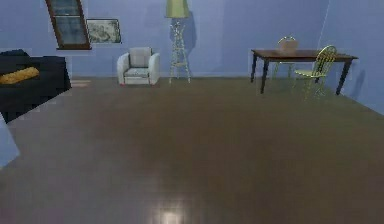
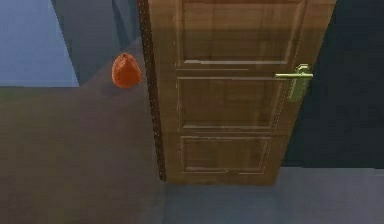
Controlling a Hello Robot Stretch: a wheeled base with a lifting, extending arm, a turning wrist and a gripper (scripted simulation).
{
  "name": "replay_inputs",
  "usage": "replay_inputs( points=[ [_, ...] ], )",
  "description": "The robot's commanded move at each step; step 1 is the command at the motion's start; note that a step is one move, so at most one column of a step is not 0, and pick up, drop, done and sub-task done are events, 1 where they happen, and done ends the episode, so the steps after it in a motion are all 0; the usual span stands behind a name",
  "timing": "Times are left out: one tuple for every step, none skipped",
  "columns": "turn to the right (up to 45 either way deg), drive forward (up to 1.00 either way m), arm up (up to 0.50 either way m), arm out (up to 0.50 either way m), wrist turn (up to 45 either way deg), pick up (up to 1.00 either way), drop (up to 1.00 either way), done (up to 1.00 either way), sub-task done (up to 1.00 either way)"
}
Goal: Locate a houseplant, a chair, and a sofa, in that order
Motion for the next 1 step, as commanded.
replay_inputs(
  points=[
    [0.0,0.5,0.0,0.0,0.0,0.0,0.0,0.0,0.0]
  ],
)
